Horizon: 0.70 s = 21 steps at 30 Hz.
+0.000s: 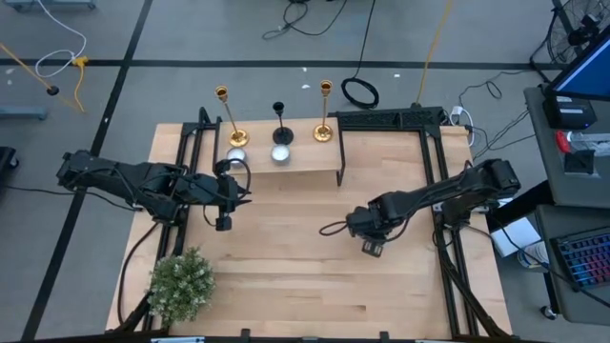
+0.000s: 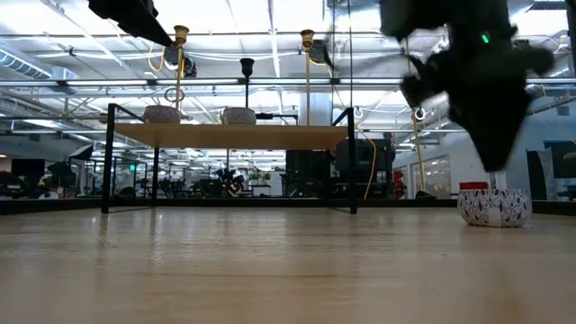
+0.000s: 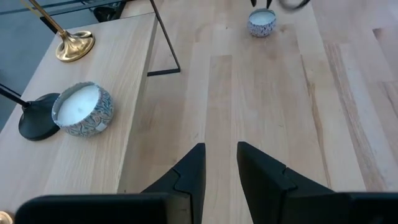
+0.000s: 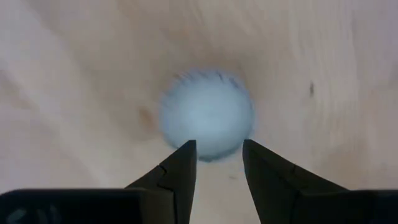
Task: Pick & Place candle stick holders
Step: Put the red candle on the shelf aligned with the other candles
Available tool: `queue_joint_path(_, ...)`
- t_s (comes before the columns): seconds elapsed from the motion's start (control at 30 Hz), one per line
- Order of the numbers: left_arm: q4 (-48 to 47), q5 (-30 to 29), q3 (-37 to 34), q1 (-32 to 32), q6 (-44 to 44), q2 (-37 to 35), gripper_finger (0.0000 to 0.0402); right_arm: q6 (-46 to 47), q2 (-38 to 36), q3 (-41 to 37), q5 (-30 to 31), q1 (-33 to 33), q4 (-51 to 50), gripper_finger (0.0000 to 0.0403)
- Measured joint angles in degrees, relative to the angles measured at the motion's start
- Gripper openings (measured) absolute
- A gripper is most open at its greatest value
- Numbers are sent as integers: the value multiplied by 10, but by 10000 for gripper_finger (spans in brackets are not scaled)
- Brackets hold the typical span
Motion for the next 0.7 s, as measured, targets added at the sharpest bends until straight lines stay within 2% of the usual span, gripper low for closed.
queue_joint_path(0.23, 1, 0, 0, 0, -1, 0, 97, 15, 1, -71, 16, -25, 1, 130)
queue_joint_path(0.7, 6, 0, 0, 0, -1, 0, 97, -10, 0, -83, 17, -58, 40, 124)
